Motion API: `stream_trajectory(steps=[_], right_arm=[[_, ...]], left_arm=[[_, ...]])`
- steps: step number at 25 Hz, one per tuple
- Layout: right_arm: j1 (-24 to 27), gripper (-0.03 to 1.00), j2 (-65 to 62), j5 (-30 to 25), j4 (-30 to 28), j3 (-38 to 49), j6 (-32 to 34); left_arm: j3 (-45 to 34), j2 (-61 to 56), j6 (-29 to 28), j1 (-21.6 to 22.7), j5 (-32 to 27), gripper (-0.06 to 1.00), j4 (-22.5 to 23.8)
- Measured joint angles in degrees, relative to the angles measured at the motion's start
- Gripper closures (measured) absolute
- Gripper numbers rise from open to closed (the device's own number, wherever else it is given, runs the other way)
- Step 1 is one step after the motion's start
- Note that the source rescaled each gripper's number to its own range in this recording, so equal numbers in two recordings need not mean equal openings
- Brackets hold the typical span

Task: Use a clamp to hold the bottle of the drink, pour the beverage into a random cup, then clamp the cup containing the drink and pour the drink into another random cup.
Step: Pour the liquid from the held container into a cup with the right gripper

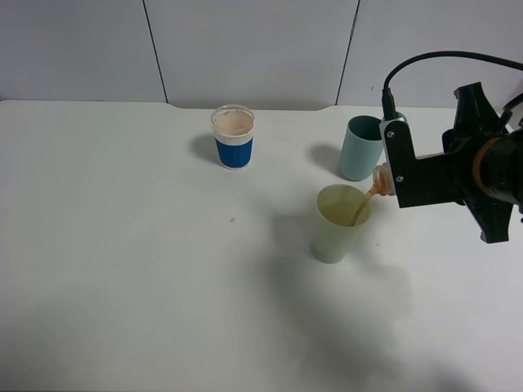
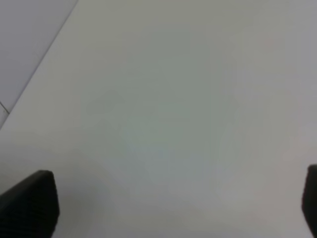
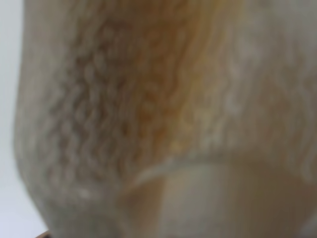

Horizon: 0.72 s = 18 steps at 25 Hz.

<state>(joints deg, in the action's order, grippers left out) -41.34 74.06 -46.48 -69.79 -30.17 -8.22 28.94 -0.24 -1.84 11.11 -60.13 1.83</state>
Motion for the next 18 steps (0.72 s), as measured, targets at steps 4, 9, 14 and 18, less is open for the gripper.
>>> stream_trajectory(steps=[4,9,14,18], right_arm=[[0.0,0.96,0.04,0.05,-0.45,-1.23,0.0],[0.0,0.96,0.04,0.05,-0.6,-1.65,-0.07],[0.0,0.96,0.04,0.05,-0.8,-1.65,-1.2],[0.0,0.96,0.04,0.05,-1.55,-1.65,-2.0]], left_arm=[[0.0,0.0,0.0,0.0,0.0,-0.06,0.0],[0.0,0.0,0.0,0.0,0.0,-0.06,0.0],[0.0,0.0,0.0,0.0,0.0,-0.06,0.0],[0.0,0.0,0.0,0.0,0.0,-0.06,0.0]])
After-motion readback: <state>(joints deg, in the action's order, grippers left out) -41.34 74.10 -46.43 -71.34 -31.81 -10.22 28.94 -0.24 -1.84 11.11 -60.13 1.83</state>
